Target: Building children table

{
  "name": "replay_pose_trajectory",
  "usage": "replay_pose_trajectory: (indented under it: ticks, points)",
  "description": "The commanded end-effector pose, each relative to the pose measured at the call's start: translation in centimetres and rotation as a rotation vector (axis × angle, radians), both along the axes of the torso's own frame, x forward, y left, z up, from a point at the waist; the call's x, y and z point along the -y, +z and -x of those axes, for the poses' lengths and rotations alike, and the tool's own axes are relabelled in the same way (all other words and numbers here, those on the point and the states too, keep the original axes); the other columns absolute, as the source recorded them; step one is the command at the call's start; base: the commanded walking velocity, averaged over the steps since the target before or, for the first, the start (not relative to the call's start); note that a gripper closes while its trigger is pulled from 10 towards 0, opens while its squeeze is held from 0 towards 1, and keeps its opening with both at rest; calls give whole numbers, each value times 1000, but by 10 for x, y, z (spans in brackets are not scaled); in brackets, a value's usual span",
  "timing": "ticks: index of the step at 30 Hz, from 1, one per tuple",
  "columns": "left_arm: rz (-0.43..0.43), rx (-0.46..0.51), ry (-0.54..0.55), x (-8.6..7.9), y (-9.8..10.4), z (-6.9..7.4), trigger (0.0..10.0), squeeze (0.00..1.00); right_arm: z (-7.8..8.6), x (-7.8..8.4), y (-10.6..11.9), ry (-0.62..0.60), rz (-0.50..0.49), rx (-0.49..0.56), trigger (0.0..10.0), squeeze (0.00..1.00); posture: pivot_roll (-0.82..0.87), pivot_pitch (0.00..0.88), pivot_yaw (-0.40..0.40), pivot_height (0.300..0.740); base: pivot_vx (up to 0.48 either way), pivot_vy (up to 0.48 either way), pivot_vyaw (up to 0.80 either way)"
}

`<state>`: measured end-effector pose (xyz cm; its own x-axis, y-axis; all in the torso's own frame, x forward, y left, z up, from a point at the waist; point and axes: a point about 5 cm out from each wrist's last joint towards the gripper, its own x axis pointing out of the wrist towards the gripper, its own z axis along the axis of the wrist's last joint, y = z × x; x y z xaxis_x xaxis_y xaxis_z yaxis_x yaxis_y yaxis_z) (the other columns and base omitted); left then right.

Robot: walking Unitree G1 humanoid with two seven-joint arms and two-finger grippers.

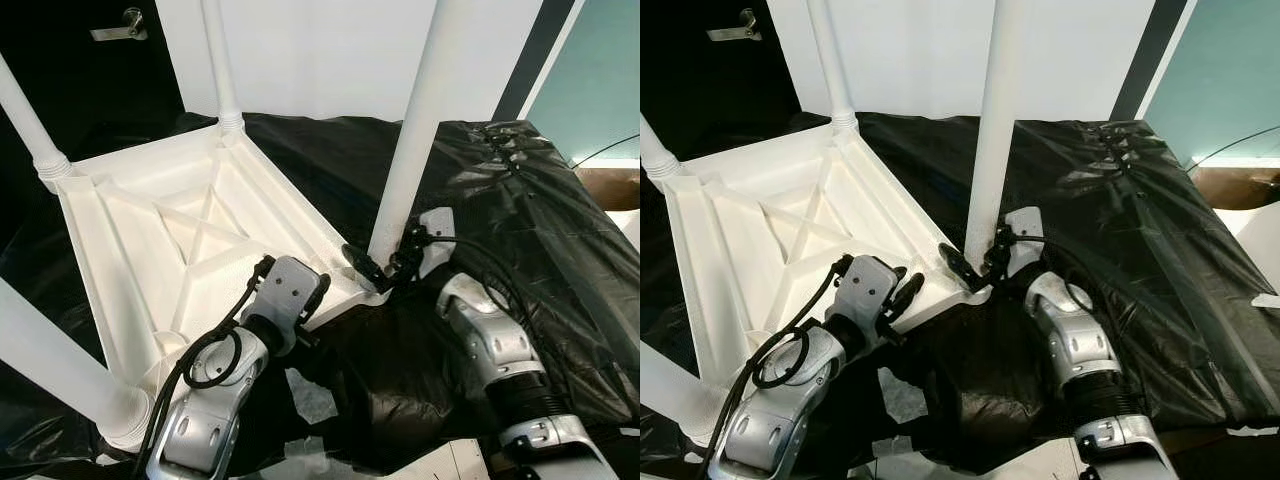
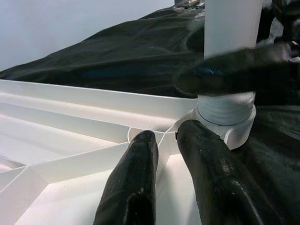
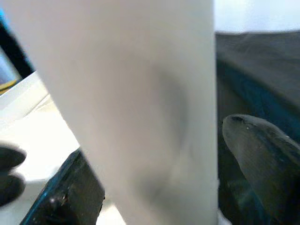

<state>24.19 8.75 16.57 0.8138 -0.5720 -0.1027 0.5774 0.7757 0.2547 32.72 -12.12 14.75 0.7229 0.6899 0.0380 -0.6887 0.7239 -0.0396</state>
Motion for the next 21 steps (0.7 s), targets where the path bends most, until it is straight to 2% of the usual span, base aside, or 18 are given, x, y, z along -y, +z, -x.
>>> replay_pose_trajectory:
  ticks: [1,8,9,10,13,14,21]
  points:
    - [-12,8,32,-1,-2,-3,10000,0,-4,0,3,48,3,6,10000,0,121,39,-49,740,0,0,0]
    - [-46,35,20,3,-2,-6,10000,0,-15,-8,4,171,82,-2,10000,0,121,32,-46,740,0,0,0]
    - [-45,36,19,3,-1,-6,10000,0,-16,-9,3,190,101,-7,9490,0,125,32,-49,740,0,0,0]
    - [-49,39,18,3,-1,-7,10000,0,-16,-9,2,204,115,-10,1176,0,127,32,-51,740,0,0,0]
    - [-52,40,18,3,-1,-7,10000,0,-16,-9,0,210,122,-14,1176,0,127,32,-51,740,0,0,0]
    - [-58,41,24,2,-2,-6,10000,0,-14,-9,-4,221,126,-35,0,0,133,32,-56,740,0,0,0]
    - [-84,49,32,1,-3,-7,10000,0,-12,-11,-14,169,131,-75,0,0,131,32,-60,740,0,0,0]
